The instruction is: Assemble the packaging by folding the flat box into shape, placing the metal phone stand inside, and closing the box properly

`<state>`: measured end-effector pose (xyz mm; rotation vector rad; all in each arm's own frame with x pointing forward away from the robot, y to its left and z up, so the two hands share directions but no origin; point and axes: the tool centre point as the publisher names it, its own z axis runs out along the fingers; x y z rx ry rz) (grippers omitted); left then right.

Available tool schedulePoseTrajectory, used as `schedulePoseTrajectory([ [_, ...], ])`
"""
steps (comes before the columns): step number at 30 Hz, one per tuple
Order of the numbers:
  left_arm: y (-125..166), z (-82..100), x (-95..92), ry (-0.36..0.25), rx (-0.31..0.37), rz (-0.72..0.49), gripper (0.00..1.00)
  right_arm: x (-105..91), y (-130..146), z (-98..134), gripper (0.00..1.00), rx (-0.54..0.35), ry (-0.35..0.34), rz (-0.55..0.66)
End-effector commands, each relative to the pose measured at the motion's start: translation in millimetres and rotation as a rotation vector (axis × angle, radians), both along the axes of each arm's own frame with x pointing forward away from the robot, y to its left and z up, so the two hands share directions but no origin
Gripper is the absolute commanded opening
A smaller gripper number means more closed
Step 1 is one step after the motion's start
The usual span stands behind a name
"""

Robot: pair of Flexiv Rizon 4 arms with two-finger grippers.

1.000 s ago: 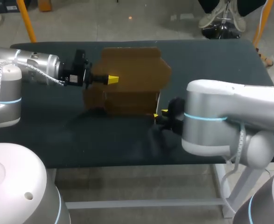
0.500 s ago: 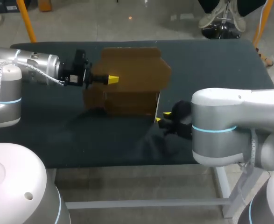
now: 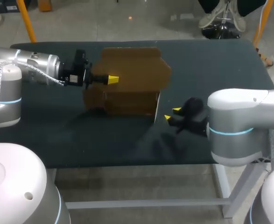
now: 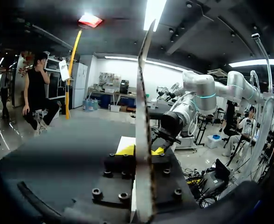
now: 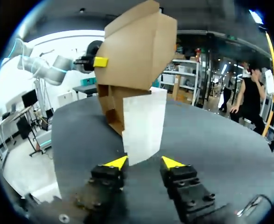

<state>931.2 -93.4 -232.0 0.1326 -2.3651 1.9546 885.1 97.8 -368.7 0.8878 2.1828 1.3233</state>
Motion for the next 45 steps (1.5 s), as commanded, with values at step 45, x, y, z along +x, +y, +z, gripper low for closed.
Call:
schedulePoseTrajectory([
  [45,0,-3.3,0.4,0.000,-0.001,-0.002,0.00,52.6,51,-5,0.52,0.039,-0.038,0.300],
])
